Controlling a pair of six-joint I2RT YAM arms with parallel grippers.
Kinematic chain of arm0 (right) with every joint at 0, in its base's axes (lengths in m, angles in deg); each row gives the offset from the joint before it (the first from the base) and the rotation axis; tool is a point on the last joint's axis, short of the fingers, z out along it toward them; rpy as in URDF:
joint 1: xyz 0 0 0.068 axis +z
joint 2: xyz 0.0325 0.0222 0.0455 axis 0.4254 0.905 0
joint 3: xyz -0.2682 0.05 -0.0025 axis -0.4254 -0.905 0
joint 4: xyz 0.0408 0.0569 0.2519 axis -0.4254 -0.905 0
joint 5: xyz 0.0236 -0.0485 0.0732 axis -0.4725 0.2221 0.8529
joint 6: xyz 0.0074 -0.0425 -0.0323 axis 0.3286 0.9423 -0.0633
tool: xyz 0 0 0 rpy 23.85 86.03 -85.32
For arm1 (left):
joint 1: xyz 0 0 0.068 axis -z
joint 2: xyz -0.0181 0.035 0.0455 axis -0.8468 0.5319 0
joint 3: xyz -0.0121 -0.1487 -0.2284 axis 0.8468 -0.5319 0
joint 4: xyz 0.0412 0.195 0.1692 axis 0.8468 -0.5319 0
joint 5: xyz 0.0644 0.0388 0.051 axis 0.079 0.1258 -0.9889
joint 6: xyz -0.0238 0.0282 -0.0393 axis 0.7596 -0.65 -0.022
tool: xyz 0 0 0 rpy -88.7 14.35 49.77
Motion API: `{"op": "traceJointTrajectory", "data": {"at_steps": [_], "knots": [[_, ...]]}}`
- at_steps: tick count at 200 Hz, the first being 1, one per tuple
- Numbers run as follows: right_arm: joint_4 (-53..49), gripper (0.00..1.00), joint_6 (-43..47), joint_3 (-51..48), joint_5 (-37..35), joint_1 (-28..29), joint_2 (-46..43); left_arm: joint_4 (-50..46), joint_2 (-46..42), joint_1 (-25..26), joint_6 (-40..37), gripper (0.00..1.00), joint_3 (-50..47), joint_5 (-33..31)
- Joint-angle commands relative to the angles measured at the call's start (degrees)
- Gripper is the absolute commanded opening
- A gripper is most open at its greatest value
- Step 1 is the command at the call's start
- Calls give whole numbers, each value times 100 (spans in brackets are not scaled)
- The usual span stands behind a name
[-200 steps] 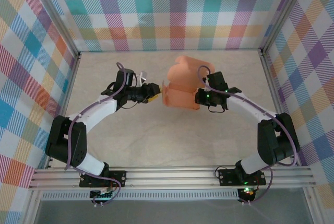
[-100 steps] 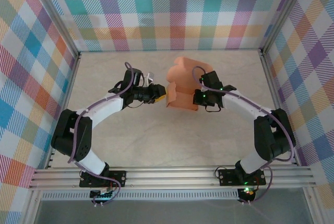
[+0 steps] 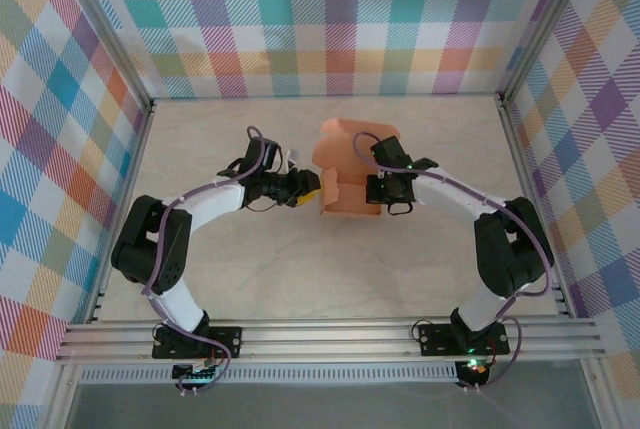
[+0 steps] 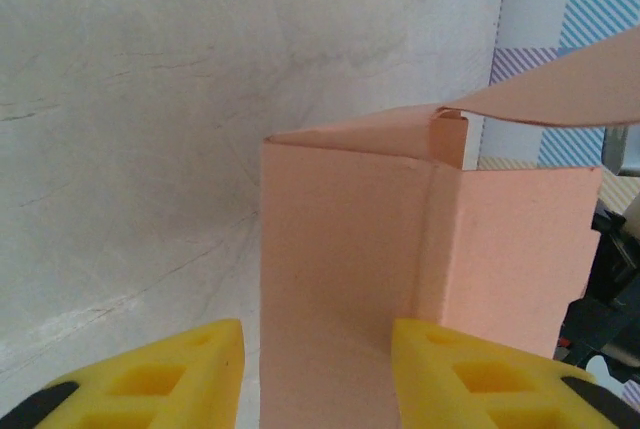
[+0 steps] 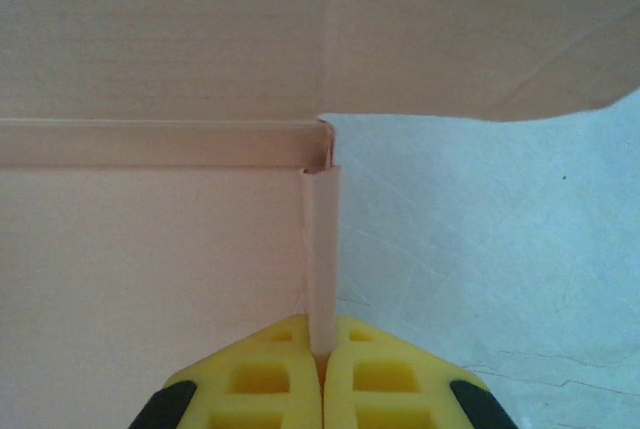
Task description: Fold the paper box
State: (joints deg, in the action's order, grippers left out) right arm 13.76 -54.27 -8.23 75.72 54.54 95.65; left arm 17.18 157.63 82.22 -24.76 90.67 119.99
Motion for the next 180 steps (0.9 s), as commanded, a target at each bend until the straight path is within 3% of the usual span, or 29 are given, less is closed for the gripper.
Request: {"op": "traceJointTrajectory", "data": {"at_steps": [1,40,97,119,159,180], "knots": [[-117,5,71,195,-60,79,154,123,129,110,-25,43,43,43],[-98,4,-35,215,-9,79,447,607,327,106,189,32,-162,193],[-113,2,-384,249,168,64,856,1250,461,113,541,39,-493,193],[-109,2,-432,266,169,66,954,1349,452,113,610,50,-548,172],[-40,3,-429,235,151,67,902,1347,584,112,582,48,-579,142],[-50,2,-429,251,151,70,896,1374,626,113,585,42,-600,125]]}}
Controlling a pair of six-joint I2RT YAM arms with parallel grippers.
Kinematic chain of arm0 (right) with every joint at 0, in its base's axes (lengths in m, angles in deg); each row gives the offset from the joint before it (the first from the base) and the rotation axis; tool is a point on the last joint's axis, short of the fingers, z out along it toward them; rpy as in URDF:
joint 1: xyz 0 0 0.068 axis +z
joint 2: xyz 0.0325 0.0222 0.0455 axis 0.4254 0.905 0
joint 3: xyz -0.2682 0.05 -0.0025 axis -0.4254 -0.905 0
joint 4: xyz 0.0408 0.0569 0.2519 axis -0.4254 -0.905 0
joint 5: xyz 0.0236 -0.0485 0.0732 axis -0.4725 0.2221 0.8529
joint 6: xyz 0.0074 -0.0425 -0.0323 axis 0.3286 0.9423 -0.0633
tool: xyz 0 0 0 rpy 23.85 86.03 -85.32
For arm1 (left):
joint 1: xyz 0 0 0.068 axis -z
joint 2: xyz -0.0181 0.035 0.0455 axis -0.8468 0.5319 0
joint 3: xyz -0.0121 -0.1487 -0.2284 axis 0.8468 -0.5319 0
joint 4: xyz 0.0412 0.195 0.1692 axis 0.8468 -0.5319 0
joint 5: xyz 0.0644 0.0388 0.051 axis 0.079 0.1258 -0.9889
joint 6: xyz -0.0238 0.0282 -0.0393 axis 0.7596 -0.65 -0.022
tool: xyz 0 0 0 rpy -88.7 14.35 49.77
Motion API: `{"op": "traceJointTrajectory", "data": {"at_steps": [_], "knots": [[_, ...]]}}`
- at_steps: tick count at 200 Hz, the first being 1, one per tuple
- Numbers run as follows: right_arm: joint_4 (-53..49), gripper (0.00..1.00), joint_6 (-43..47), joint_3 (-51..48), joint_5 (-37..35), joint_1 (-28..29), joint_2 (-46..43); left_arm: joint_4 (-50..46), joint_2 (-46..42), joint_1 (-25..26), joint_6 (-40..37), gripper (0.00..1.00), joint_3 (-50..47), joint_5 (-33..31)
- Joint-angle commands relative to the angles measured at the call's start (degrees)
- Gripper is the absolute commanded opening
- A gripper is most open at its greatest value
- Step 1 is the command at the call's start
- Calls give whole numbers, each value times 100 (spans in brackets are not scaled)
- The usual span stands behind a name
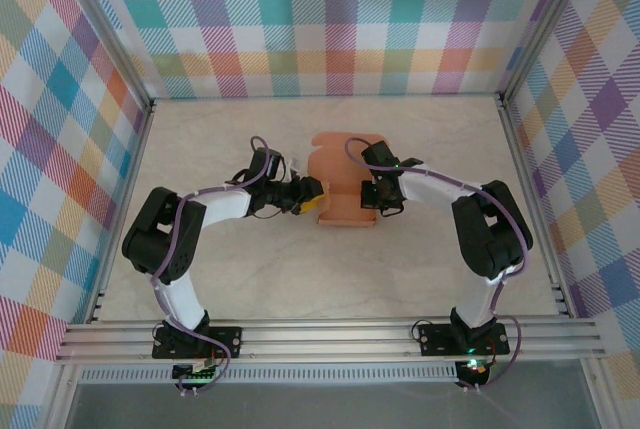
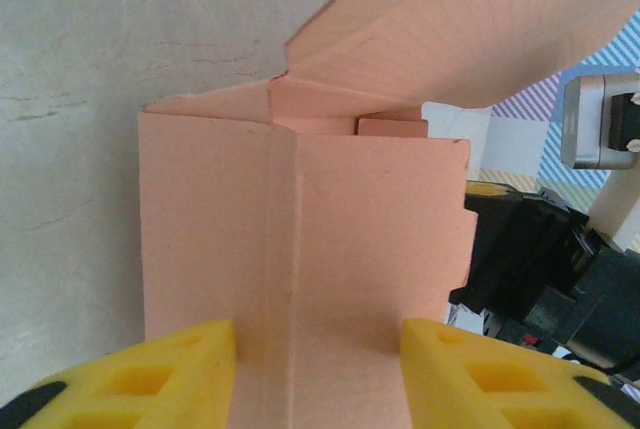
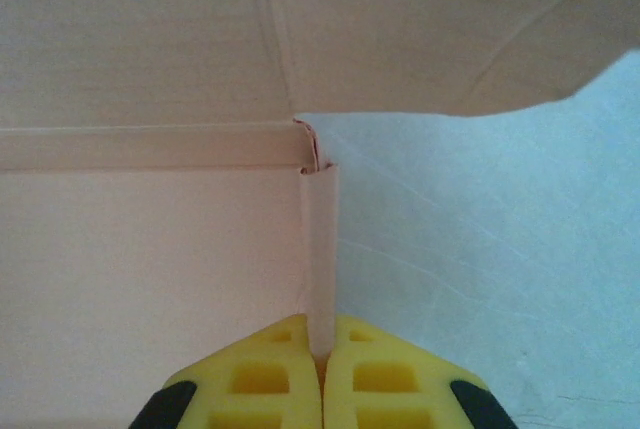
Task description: Fold the paper box
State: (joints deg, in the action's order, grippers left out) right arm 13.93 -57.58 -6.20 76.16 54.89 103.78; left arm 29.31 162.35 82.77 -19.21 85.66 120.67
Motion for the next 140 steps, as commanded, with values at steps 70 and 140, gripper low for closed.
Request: {"op": "traceJointTrajectory", "data": {"at_steps": [70,140], "knots": [[-60,2,-119,107,178,34,115,-346,129,93,-383,42,-120,-169],[-51,2,-137,100,184,33,65,-948,-136,93,-936,45,-216,-425]]}}
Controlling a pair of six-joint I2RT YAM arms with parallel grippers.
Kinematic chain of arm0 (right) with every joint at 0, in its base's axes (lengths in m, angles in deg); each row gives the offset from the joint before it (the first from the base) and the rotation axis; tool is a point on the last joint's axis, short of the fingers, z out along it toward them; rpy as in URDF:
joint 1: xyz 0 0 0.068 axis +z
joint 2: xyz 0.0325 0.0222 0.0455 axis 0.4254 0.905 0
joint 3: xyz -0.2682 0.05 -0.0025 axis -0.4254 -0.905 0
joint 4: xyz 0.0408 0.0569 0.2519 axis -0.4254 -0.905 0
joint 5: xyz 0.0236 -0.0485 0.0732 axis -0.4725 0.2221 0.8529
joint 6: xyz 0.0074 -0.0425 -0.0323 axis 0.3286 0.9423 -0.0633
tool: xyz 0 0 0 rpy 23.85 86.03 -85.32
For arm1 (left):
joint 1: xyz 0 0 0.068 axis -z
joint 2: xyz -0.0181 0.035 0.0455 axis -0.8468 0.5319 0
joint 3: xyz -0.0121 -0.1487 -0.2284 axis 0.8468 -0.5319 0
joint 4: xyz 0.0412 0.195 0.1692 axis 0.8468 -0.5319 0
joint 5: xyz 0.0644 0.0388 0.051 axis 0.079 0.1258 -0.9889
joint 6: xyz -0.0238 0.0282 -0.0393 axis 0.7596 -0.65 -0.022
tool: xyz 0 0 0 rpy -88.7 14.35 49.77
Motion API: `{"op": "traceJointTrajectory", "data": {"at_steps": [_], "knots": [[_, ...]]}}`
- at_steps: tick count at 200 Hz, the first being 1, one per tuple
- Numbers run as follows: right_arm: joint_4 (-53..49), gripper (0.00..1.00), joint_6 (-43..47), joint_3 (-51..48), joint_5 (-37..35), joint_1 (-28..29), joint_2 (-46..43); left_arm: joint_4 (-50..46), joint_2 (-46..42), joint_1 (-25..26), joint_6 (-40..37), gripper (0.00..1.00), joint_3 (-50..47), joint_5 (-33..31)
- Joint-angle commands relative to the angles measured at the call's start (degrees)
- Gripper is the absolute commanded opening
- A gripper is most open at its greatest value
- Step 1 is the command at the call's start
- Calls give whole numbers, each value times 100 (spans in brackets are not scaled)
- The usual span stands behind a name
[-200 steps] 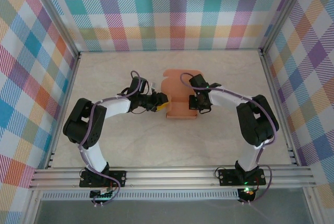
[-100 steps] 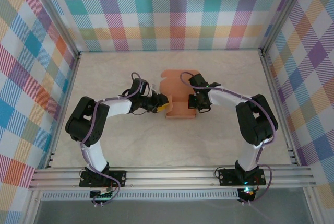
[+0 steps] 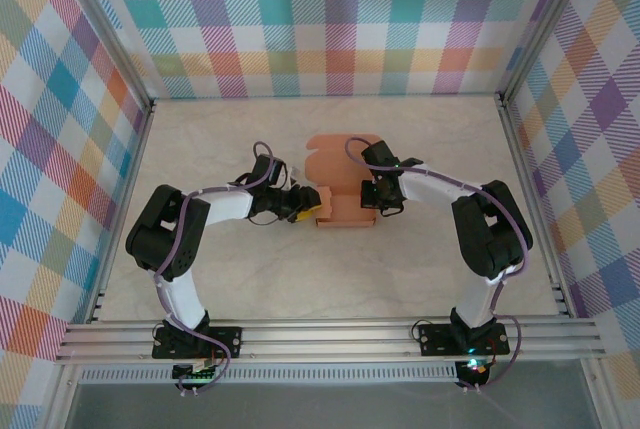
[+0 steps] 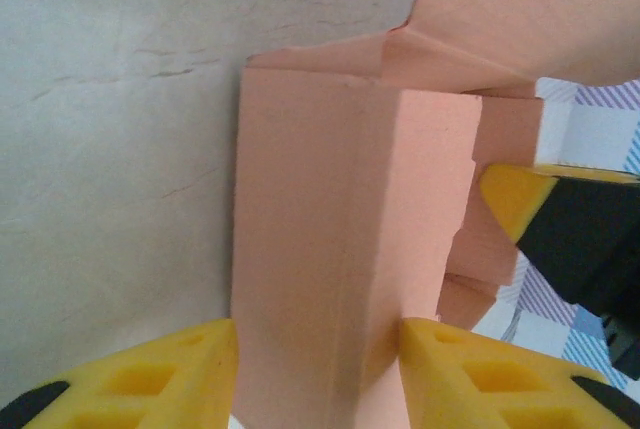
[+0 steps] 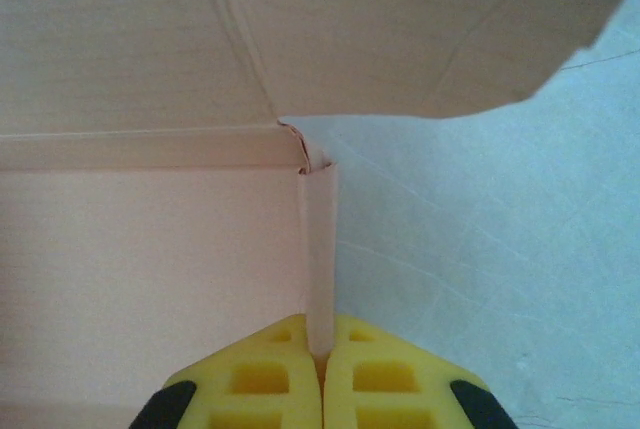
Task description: Fold the paper box
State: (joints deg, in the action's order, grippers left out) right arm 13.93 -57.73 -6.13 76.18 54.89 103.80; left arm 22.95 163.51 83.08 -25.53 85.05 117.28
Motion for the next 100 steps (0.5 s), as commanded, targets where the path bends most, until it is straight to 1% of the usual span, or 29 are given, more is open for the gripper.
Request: {"op": "traceJointTrajectory", "data": {"at_steps": [1,40,60,75,100], "knots": [[-56,2,-121,92,183,34,62,-307,-252,63,-307,45,-156,-84],[-110,3,-91,174,218,43,105,-187,-226,93,-203,39,-42,23],[-136,3,-82,188,219,52,106,-239,-169,141,-205,38,77,3],[-137,3,-78,197,201,52,85,-267,-67,192,-187,34,126,-36],[-140,3,-78,197,202,68,71,-262,120,284,-107,33,192,-36]]}}
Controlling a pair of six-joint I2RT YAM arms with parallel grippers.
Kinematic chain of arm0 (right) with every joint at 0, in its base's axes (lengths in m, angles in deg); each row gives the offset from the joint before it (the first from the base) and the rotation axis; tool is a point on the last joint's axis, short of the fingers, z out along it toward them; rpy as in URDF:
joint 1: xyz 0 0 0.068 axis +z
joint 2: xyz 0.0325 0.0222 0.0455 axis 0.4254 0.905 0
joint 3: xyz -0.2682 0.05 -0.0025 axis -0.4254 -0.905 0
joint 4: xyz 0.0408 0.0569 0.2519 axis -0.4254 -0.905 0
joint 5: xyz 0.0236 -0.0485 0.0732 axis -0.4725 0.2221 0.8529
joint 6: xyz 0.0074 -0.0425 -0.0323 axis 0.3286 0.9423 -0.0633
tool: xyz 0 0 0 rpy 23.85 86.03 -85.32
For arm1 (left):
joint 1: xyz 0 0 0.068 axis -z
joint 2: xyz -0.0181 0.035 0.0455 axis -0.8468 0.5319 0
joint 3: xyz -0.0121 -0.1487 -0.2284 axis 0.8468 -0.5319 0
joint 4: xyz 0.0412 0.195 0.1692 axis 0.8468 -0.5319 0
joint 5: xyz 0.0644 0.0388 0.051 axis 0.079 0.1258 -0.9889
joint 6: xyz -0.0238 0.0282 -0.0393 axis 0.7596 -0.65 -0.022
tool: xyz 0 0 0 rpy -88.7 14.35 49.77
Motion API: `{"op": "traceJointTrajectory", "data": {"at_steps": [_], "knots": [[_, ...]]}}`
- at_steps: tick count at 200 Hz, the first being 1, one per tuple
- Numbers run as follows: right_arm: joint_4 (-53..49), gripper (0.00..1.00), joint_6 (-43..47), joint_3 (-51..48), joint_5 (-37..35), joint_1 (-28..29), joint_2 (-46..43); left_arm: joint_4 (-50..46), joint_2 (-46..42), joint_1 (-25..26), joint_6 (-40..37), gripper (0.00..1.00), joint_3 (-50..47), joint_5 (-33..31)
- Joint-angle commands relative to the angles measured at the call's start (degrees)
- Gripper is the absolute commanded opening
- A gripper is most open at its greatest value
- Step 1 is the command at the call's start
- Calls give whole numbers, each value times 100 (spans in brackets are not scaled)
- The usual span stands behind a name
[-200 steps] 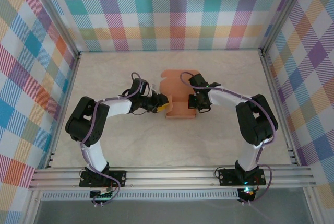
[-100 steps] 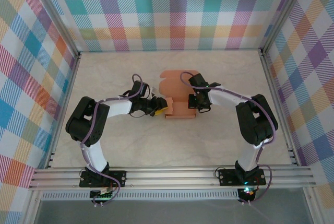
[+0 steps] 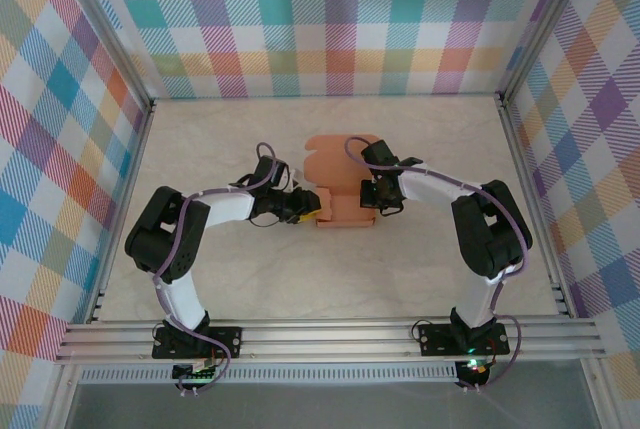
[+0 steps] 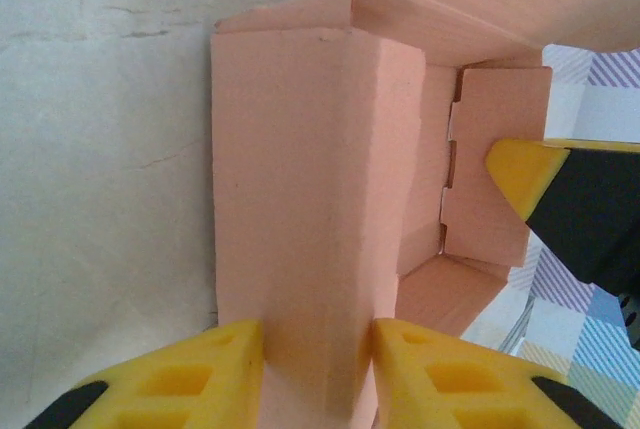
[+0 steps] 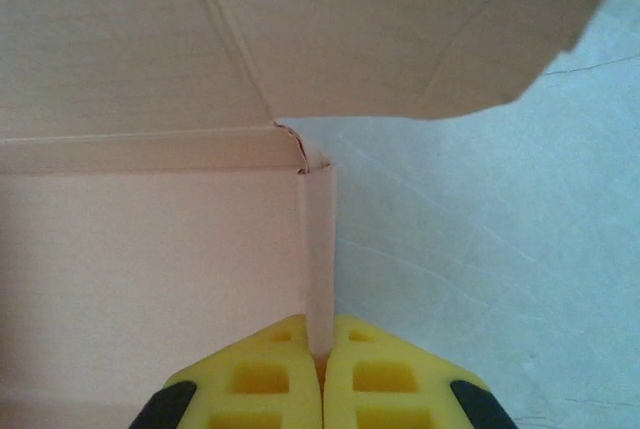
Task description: Fold the paper box
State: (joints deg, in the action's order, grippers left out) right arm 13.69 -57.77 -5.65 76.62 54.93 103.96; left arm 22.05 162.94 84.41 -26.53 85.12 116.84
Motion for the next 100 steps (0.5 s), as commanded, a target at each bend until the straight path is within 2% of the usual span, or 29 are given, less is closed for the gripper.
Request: {"op": "traceJointTrajectory", "data": {"at_steps": [1,22,62,100], "knots": [[-117,3,-73,149,158,65,56,-180,180,154,-6,33,191,7],[-125,3,-98,149,113,100,66,-448,222,249,-78,33,352,-220],[-139,1,-398,149,-363,290,34,-1649,113,468,-542,33,780,-1322],[-116,1,-610,166,-554,461,38,-2387,155,687,-728,33,1056,-2028]]}}
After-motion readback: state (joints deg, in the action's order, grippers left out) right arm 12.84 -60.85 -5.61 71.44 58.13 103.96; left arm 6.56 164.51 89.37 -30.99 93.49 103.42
